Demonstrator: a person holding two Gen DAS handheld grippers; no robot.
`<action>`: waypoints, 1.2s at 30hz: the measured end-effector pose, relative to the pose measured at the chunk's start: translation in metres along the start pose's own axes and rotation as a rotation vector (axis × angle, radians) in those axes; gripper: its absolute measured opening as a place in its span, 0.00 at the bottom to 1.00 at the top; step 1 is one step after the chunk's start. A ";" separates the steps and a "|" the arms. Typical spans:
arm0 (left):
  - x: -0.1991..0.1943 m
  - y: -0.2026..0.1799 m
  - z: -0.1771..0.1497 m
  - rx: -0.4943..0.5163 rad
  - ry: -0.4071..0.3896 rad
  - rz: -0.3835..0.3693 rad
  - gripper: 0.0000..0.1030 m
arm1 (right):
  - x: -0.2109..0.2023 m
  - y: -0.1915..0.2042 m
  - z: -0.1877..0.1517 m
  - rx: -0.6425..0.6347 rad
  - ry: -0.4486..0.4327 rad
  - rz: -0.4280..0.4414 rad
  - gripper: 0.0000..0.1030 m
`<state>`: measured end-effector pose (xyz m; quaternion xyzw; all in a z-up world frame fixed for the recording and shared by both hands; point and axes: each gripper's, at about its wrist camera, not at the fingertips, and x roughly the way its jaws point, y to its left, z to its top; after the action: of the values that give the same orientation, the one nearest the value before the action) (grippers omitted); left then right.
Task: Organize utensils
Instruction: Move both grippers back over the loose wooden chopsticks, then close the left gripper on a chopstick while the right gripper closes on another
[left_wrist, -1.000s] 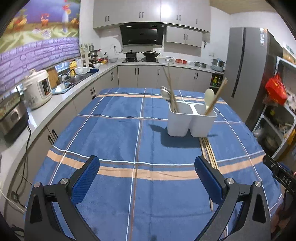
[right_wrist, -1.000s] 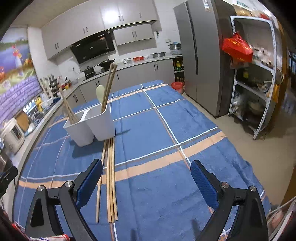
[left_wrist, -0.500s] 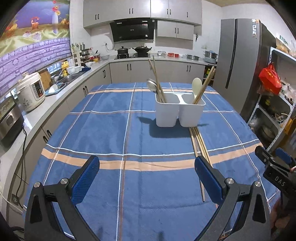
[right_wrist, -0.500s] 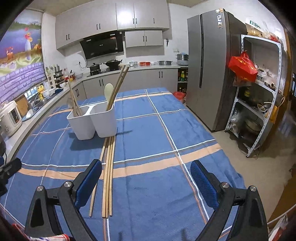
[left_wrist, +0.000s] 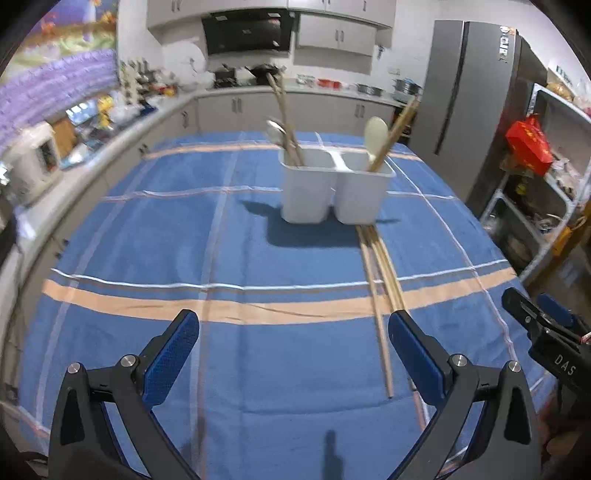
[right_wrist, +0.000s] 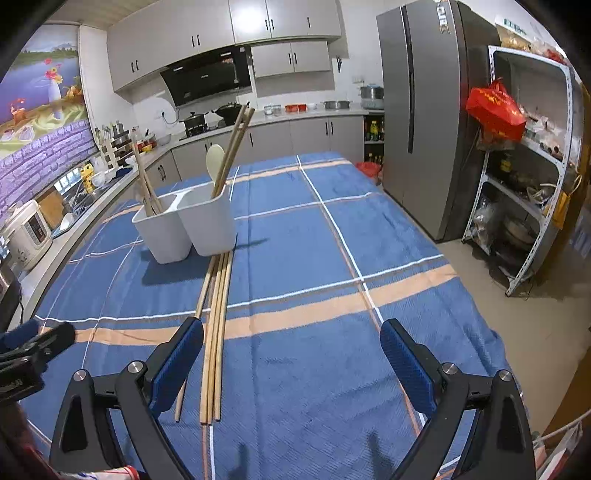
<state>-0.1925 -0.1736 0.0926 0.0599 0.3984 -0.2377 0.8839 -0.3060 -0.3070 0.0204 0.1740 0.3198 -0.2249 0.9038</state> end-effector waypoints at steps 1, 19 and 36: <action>0.008 -0.001 0.000 0.001 0.010 -0.029 0.94 | 0.001 -0.001 -0.001 0.003 0.005 0.002 0.96; 0.128 -0.057 0.010 0.095 0.255 -0.258 0.17 | 0.007 -0.024 -0.018 0.051 0.062 -0.040 0.96; 0.130 -0.035 0.010 0.063 0.285 -0.201 0.05 | 0.068 0.022 -0.012 -0.007 0.243 0.219 0.67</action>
<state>-0.1282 -0.2556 0.0064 0.0803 0.5159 -0.3264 0.7880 -0.2530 -0.3033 -0.0291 0.2308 0.4068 -0.1012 0.8781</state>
